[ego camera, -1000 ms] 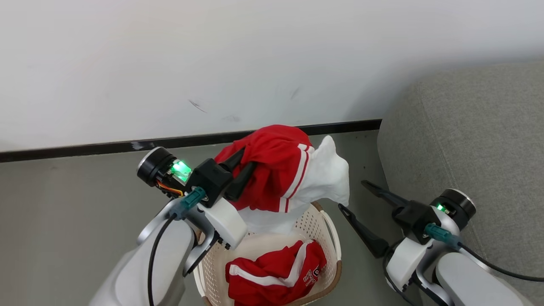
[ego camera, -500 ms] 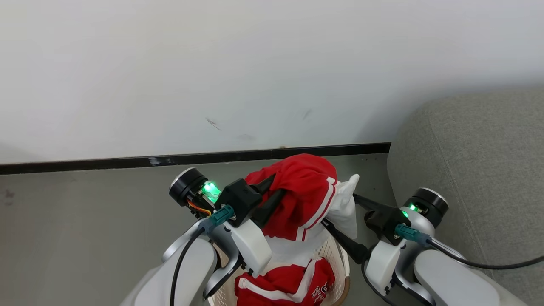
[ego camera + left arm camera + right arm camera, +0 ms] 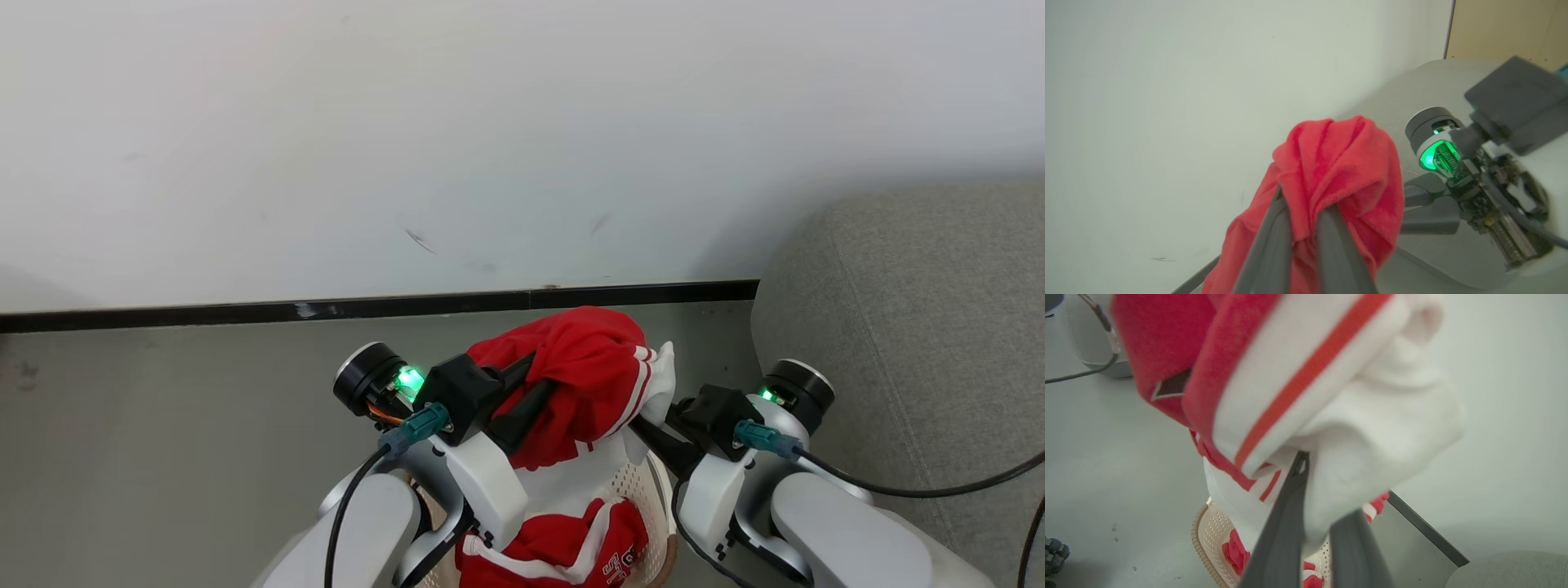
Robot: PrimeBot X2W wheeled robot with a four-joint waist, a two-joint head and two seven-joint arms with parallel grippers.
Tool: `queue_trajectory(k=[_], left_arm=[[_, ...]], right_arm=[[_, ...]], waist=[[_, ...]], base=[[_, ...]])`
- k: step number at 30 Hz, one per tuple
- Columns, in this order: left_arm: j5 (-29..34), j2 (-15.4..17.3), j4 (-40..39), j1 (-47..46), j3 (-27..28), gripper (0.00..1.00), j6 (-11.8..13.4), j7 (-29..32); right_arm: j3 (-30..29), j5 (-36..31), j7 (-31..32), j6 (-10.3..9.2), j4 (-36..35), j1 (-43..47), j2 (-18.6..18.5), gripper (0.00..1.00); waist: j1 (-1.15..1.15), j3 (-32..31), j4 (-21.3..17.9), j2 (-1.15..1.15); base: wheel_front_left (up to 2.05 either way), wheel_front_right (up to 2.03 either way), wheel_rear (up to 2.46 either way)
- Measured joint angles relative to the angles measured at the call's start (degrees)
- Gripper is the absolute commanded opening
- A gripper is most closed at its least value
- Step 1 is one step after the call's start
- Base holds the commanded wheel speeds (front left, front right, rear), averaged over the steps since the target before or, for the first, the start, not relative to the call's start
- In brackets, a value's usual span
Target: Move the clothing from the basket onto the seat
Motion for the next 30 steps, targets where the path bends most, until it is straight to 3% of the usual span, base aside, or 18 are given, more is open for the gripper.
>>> queue_trajectory(k=[7, 8, 9, 10, 18, 30], left_arm=[[-1.89, -0.21, -0.25, 2.43, 1.97, 0.0, 0.79, -0.11], [-2.2, -0.27, -0.25, 2.79, 2.27, 0.24, 1.05, -0.35], [-2.79, -0.27, -0.21, 3.36, 2.42, 0.93, 1.09, -0.55], [-3.12, -0.32, -0.15, 3.54, 2.45, 0.98, 1.1, -0.7], [-3.48, -0.35, 0.18, 4.49, 2.46, 1.0, 1.52, -2.12], [-3.6, -0.37, 0.46, 5.67, 0.29, 1.0, 1.15, -4.53]], right_arm=[[-3.61, 2.12, 0.0, 0.0, -0.7, 0.01, -0.57, 0.0], [-4.32, 2.61, 0.0, 0.0, -0.99, 0.02, -0.8, 0.0], [-6.05, 3.34, 0.0, 0.0, -1.71, 0.07, -1.37, 0.0], [-7.04, 3.58, 0.01, 0.0, -2.1, 0.07, -1.69, 0.0], [-15.36, 4.09, 0.01, 0.0, -4.85, 0.2, -4.68, 0.0], [-33.15, 2.6, 0.01, 0.0, -9.55, 6.44, -10.43, 0.0]], waist=[[0.0, 0.35, -0.87, 0.0], [0.0, 0.39, -1.04, 0.0], [0.0, 0.45, -1.41, 0.0], [0.0, 0.47, -1.61, 0.0], [0.0, 0.51, -3.59, 0.0], [0.0, 0.11, -7.69, 0.0]], base=[[0.0, 0.0, 0.0], [0.0, 0.0, 0.0], [0.0, 0.0, 0.0], [0.0, 0.0, 0.0], [0.0, 0.0, 0.0], [0.0, 0.0, 0.0]])
